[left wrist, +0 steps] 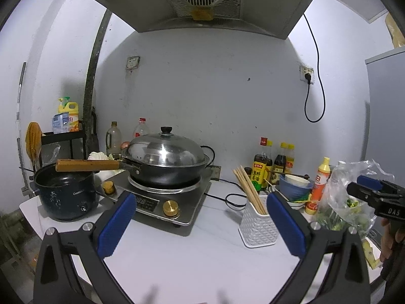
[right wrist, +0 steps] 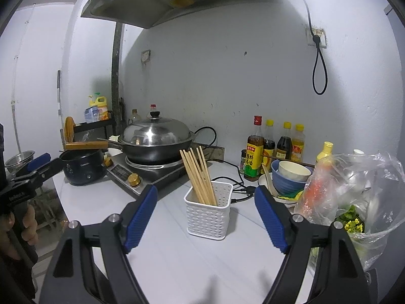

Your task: Organize utensils

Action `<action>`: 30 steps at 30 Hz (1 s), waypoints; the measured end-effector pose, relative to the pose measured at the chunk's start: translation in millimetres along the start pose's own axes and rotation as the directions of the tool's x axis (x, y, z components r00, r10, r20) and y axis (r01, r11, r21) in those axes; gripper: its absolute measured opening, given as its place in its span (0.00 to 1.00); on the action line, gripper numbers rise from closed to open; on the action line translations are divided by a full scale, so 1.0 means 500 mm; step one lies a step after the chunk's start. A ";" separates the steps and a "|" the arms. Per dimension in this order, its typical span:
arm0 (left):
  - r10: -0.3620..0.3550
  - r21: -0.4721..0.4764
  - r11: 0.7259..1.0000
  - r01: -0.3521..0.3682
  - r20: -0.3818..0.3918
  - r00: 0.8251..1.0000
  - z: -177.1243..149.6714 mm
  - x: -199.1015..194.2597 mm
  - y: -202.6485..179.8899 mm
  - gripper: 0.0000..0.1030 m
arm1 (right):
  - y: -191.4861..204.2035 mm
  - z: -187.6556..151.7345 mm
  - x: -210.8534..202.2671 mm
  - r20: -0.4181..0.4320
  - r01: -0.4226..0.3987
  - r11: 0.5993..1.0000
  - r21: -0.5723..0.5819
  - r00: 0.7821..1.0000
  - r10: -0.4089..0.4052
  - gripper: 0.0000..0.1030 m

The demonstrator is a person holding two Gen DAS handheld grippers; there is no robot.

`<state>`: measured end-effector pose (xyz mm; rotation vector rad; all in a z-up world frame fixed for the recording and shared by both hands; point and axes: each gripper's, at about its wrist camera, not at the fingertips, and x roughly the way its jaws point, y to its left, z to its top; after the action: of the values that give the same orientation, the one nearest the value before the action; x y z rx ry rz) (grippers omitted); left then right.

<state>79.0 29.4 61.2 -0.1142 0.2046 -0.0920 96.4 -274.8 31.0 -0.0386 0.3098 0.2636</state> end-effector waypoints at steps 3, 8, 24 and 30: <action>-0.002 -0.005 1.000 0.002 -0.001 1.000 0.000 0.003 -0.002 1.00 | -0.003 -0.001 0.008 -0.003 -0.001 1.000 0.001 1.000 0.001 0.76; -0.002 -0.007 1.000 0.002 -0.001 1.000 0.000 0.004 -0.008 1.00 | -0.011 -0.002 0.010 0.003 -0.004 1.000 0.017 1.000 0.003 0.76; 0.007 -0.009 1.000 -0.007 -0.010 1.000 0.000 0.009 -0.017 1.00 | -0.035 -0.012 0.004 0.003 0.007 0.999 0.038 1.000 -0.007 0.76; 0.015 -0.006 1.000 -0.015 -0.010 1.000 0.001 0.009 -0.022 1.00 | -0.038 -0.016 0.004 0.000 0.006 0.999 0.041 1.000 -0.006 0.76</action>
<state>82.5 18.0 62.1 -0.1183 0.2154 -0.0767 100.8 -293.4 22.7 0.0014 0.3147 0.2516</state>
